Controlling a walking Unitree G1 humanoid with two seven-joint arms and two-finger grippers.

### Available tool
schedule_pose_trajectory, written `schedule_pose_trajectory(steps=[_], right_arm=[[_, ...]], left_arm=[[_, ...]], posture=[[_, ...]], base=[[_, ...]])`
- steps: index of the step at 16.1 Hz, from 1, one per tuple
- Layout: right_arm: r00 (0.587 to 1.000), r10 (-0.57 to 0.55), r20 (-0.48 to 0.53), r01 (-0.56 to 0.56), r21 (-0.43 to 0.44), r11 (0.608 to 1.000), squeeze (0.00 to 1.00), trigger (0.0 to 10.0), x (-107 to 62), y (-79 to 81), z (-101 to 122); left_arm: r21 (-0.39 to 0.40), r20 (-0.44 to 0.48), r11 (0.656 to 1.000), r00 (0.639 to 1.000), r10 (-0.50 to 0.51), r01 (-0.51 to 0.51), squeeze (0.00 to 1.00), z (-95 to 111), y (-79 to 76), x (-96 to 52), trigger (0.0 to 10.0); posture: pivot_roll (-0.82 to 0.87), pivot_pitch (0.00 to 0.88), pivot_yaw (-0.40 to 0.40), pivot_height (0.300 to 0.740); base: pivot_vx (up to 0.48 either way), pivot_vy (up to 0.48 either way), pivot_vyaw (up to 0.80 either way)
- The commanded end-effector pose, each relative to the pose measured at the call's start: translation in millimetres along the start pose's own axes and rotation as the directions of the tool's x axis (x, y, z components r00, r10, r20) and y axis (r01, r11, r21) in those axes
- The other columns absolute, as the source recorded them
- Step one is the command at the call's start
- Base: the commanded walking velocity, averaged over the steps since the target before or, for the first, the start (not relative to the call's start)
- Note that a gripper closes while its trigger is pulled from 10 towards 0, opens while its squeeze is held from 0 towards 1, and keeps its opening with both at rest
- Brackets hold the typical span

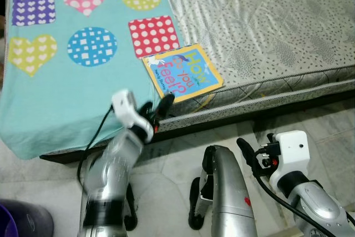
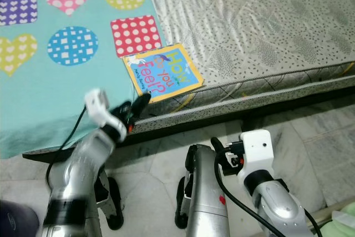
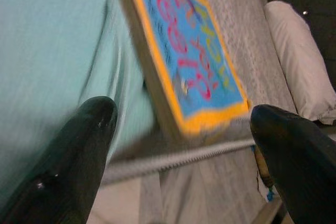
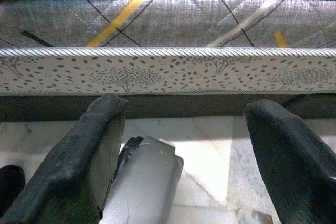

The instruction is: Clean up the room

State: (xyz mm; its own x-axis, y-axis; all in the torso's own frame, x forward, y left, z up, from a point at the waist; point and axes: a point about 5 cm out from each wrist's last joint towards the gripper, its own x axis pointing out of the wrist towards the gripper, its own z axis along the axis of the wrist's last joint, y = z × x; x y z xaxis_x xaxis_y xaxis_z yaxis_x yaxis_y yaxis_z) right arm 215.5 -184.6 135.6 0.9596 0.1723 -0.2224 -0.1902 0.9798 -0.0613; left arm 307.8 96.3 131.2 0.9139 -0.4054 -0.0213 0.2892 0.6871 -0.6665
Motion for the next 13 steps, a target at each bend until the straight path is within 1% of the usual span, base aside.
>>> schedule_pose_trajectory(steps=[1, 3, 5, 6, 8, 9, 10, 11, 13], right_arm=[[0.999, -0.016, -0.043, 0.016, 0.011, 1.0, 0.0, 10.0, -2.7, -2.2, -10.4], [0.999, -0.011, -0.042, 0.012, 0.014, 1.0, 0.0, 10.0, -0.9, -1.7, -10.7], [0.999, -0.009, -0.04, 0.01, 0.014, 1.0, 0.0, 10.0, 0.1, -1.2, -11.0], [0.999, -0.011, -0.039, 0.011, 0.015, 1.0, 0.0, 10.0, 0.1, -1.3, -10.9], [0.999, -0.014, -0.037, 0.015, 0.015, 1.0, 0.0, 10.0, 0.4, -1.2, -11.0], [0.999, -0.015, -0.037, 0.015, 0.015, 1.0, 0.0, 10.0, 0.3, -1.3, -11.0], [0.999, -0.014, -0.036, 0.015, 0.015, 1.0, 0.0, 10.0, 1.0, -0.8, -11.3], [0.999, -0.012, -0.035, 0.013, 0.016, 1.0, 0.0, 10.0, 1.5, -0.6, -11.2], [0.999, -0.013, -0.035, 0.013, 0.015, 1.0, 0.0, 10.0, 1.6, -0.6, -11.1]], left_arm=[[-0.016, -0.04, 1.0, 0.999, 0.004, -0.005, 0.0, -8.0, -2.2, -2.3, 10.0], [-0.017, 0.012, 0.999, 0.999, -0.046, 0.046, 0.0, 6.7, -15.8, 3.4, 10.0], [-0.014, 0.056, 0.994, 0.993, -0.106, 0.107, 0.0, 22.0, -35.4, 10.6, 10.0], [-0.018, 0.067, 0.992, 0.99, -0.125, 0.127, 0.0, 25.4, -41.4, 12.2, 10.0], [-0.029, 0.075, 0.988, 0.986, -0.147, 0.149, 0.0, 27.5, -47.5, 13.4, 10.0], [-0.033, 0.071, 0.988, 0.987, -0.146, 0.148, 0.0, 26.0, -47.6, 13.3, 10.0], [-0.06, 0.048, 0.991, 0.992, -0.117, 0.12, 0.0, 18.5, -40.1, 12.8, 10.0], [-0.104, 0.011, 0.991, 0.997, -0.083, 0.083, 0.0, 6.0, -28.6, 11.6, 10.0], [-0.147, -0.017, 0.987, 0.998, -0.067, 0.064, 0.0, -3.7, -20.1, 9.0, 10.0]], posture=[[-0.21, 0.368, -0.104, 0.517], [-0.21, 0.366, -0.105, 0.517], [-0.21, 0.365, -0.103, 0.517], [-0.21, 0.365, -0.103, 0.517], [-0.21, 0.365, -0.098, 0.517], [-0.21, 0.365, -0.098, 0.517], [-0.21, 0.365, -0.096, 0.517], [-0.21, 0.366, -0.097, 0.517], [-0.21, 0.367, -0.099, 0.517]], base=[[0.0, 0.0, 0.0], [0.0, 0.0, 0.0], [0.0, 0.0, 0.0], [0.0, 0.0, 0.0], [0.0, 0.0, 0.0], [0.0, 0.0, 0.0], [0.0, 0.0, 0.0], [0.0, 0.0, 0.0], [0.0, 0.0, 0.0]])
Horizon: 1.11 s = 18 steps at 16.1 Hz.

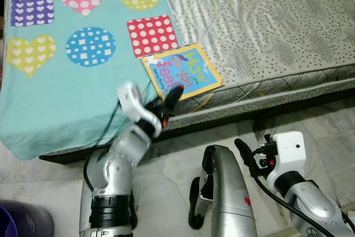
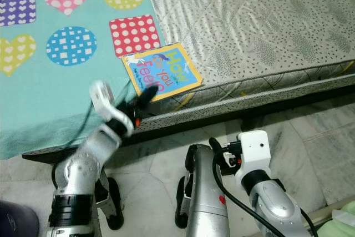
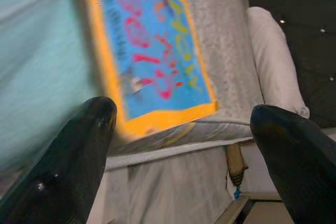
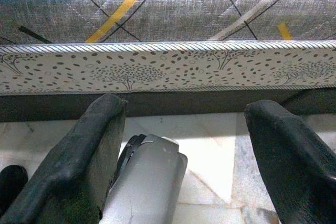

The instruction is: Clean up the room

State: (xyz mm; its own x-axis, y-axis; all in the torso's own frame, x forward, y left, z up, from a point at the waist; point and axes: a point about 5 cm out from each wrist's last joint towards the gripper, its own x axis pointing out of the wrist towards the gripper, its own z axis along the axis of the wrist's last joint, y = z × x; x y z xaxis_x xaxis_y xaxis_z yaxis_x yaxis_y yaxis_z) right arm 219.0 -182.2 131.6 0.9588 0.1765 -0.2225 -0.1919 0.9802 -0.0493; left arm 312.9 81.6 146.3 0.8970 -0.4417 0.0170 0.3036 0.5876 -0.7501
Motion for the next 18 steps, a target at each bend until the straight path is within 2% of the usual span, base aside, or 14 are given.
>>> schedule_pose_trajectory(steps=[1, 3, 6, 9, 12, 16, 17, 18], right_arm=[[0.999, -0.019, -0.035, 0.019, 0.003, 1.0, 0.0, 10.0, -3.1, -3.1, -8.1], [0.999, -0.022, -0.034, 0.022, 0.002, 1.0, 0.0, 10.0, -3.9, -3.3, -7.6], [0.999, -0.026, -0.036, 0.026, 0.001, 1.0, 0.0, 10.0, -5.5, -4.8, -7.6], [0.999, -0.025, -0.038, 0.025, -0.001, 1.0, 0.0, 10.0, -5.8, -4.9, -7.9], [0.999, -0.023, -0.04, 0.023, -0.001, 1.0, 0.0, 10.0, -5.8, -5.0, -8.4], [0.999, -0.018, -0.039, 0.018, -0.002, 1.0, 0.0, 10.0, -3.8, -4.2, -8.8], [0.999, -0.019, -0.039, 0.019, -0.004, 1.0, 0.0, 10.0, -3.9, -4.7, -8.7], [0.999, -0.019, -0.039, 0.019, -0.006, 1.0, 0.0, 10.0, -3.9, -4.8, -8.6]], left_arm=[[-0.057, -0.035, 0.998, 0.999, 0.014, -0.016, 0.0, -12.4, 7.5, -3.9, 10.0], [-0.062, -0.039, 0.996, 0.998, 0.055, -0.058, 0.0, -14.0, 21.3, -6.0, 10.0], [-0.054, -0.021, 0.996, 0.997, 0.068, -0.069, 0.0, -2.1, 30.8, -0.7, 10.0], [-0.04, 0.01, 0.997, 0.998, 0.069, -0.068, 0.0, 11.6, 34.8, 4.8, 10.0], [-0.041, 0.025, 0.998, 0.998, 0.049, -0.048, 0.0, 18.2, 28.8, 9.8, 10.0], [-0.072, -0.09, 0.995, 0.994, 0.058, -0.064, 0.0, -25.3, 25.5, 1.4, 10.0], [-0.098, -0.12, 0.994, 0.992, 0.028, -0.04, 0.0, -37.6, 15.0, -2.4, 10.0], [-0.098, -0.128, 0.995, 0.992, 0.0, -0.012, 0.0, -40.8, 6.8, -4.3, 10.0]], posture=[[-0.22, 0.368, -0.099, 0.517], [-0.22, 0.372, -0.1, 0.517], [-0.23, 0.375, -0.102, 0.517], [-0.23, 0.376, -0.104, 0.517], [-0.22, 0.373, -0.105, 0.517], [-0.22, 0.369, -0.106, 0.517], [-0.22, 0.367, -0.106, 0.517], [-0.22, 0.367, -0.106, 0.517]], base=[[0.0, 0.0, 0.0], [0.0, 0.0, 0.0], [0.0, 0.0, 0.0], [0.0, 0.0, 0.0], [0.0, 0.0, 0.0], [0.0, 0.0, 0.0], [0.0, 0.0, 0.0], [0.0, 0.0, 0.0]])
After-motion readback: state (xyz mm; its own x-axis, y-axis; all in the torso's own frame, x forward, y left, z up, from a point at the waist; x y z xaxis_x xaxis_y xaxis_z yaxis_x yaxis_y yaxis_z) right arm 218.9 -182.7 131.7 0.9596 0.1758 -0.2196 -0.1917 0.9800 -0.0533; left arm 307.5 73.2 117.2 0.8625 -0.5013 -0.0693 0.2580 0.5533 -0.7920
